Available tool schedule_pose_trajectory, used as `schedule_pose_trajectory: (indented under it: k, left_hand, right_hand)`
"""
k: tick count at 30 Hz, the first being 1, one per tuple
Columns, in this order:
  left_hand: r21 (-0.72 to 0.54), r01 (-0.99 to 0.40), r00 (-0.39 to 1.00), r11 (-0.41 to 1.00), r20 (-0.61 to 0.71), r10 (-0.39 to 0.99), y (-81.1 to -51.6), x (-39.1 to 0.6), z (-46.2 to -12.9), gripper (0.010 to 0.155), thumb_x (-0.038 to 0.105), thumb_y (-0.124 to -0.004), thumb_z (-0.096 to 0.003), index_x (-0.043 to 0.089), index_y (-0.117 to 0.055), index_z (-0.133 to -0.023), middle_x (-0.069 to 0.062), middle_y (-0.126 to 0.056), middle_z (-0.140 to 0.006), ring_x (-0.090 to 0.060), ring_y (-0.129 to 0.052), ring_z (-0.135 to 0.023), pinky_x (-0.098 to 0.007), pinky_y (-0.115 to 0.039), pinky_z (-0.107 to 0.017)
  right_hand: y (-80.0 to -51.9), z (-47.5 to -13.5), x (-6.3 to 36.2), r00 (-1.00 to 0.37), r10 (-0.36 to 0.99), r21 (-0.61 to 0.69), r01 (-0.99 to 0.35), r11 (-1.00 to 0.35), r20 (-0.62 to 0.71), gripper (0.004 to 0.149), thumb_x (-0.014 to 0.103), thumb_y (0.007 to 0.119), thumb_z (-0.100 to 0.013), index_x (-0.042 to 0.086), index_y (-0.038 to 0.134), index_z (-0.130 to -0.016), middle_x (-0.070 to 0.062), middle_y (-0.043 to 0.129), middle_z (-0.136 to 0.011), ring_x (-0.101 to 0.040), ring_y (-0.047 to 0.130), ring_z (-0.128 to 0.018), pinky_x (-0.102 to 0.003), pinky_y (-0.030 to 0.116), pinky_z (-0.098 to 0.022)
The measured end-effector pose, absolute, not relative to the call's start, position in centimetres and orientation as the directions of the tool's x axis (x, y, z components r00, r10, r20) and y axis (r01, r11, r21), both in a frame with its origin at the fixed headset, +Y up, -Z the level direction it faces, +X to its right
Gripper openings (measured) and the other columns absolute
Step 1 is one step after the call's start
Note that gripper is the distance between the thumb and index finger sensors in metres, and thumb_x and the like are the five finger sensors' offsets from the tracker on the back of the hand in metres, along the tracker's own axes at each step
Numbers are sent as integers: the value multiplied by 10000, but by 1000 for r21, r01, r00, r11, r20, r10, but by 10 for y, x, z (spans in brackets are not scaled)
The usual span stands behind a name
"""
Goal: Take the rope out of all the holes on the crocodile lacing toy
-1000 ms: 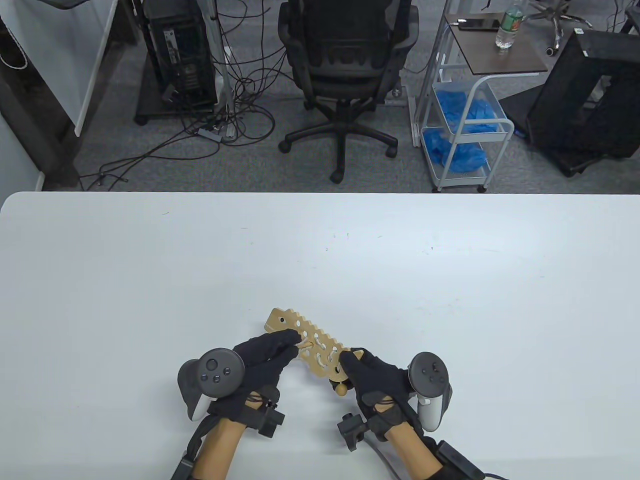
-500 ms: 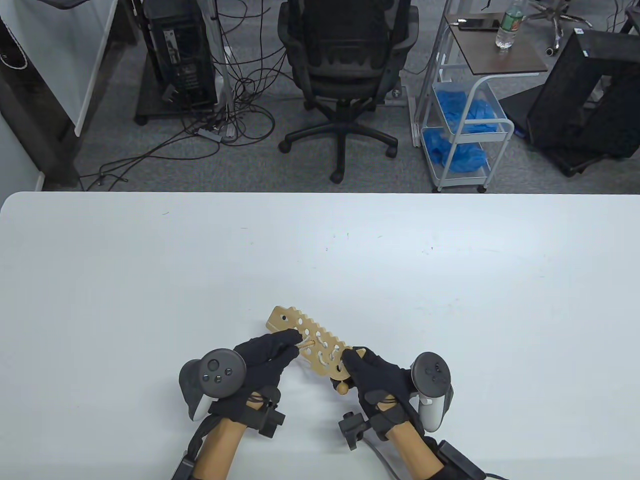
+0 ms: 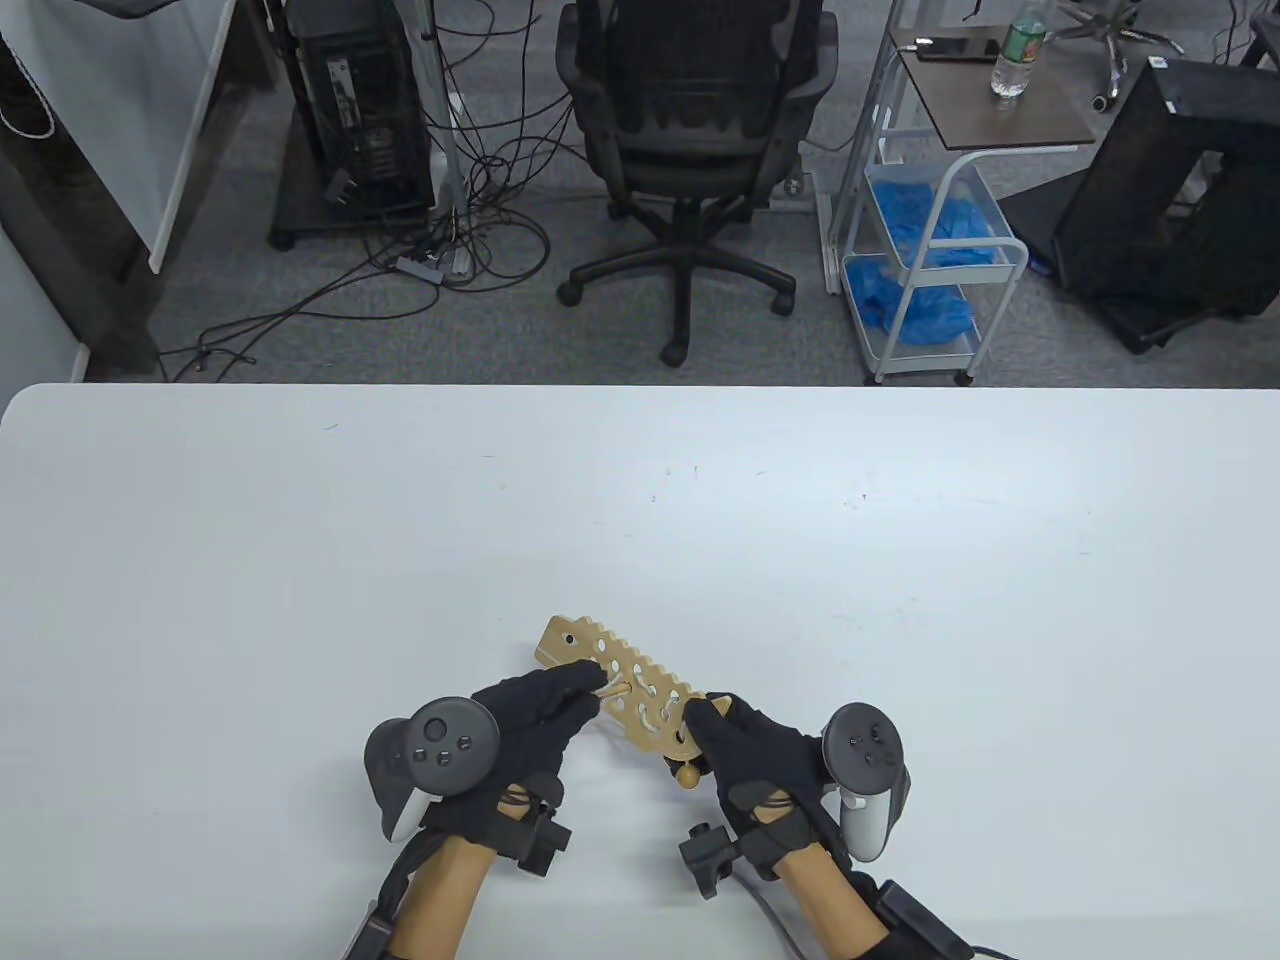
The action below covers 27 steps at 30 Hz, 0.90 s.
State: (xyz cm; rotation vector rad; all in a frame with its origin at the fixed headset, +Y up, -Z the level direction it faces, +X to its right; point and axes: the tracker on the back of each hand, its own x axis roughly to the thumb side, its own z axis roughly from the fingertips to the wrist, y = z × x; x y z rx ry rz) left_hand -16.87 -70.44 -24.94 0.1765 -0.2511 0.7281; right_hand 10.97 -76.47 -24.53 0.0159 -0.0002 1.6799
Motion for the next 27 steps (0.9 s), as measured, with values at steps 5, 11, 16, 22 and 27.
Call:
schedule_pose_trajectory:
  k: [5, 11, 16, 22, 27]
  left_hand:
    - [78, -648, 742, 758, 288, 605, -704, -165, -248, 415, 425, -855, -438, 367, -916, -845, 51, -1084, -657, -160, -1062, -548, -580, -775, -609]
    - [74, -642, 746, 763, 294, 598, -704, -164, -248, 420, 426, -853, -440, 368, -913, -852, 54, -1084, -654, -156, -1063, -546, -577, -778, -608]
    - [79, -657, 735, 750, 287, 614, -702, -166, -248, 454, 418, -850, -444, 350, -882, -892, 52, -1075, -672, -158, -1057, -561, -578, -774, -612]
    - [95, -666, 733, 740, 268, 625, -701, -171, -248, 473, 411, -840, -454, 341, -856, -921, 53, -1068, -688, -159, -1052, -575, -578, -770, -616]
    - [109, -669, 736, 736, 242, 633, -702, -173, -248, 448, 445, -781, -479, 324, -879, -899, 44, -1073, -680, -168, -1054, -567, -579, -772, -608]
  right_hand:
    - [-764, -245, 108, -108, 994, 20, -994, -109, 17, 509, 422, 781, -427, 1, 857, -703, -249, 981, -524, -447, 996, -406, -664, 718, -440]
    - [-764, -244, 108, -102, 995, 18, -995, -102, 16, 508, 421, 781, -427, 1, 858, -701, -251, 982, -522, -449, 997, -402, -665, 717, -439]
    - [-760, -244, 114, -64, 998, -16, -998, -63, 23, 507, 421, 780, -427, 2, 859, -700, -250, 983, -520, -446, 998, -400, -664, 720, -437]
    - [-754, -243, 123, 20, 1000, -65, -998, 21, 24, 506, 422, 776, -432, 2, 856, -702, -247, 982, -523, -443, 999, -403, -661, 721, -439]
    - [-749, -242, 131, 121, 992, -103, -987, 123, 23, 506, 425, 772, -436, 5, 850, -708, -243, 980, -528, -440, 997, -410, -659, 722, -442]
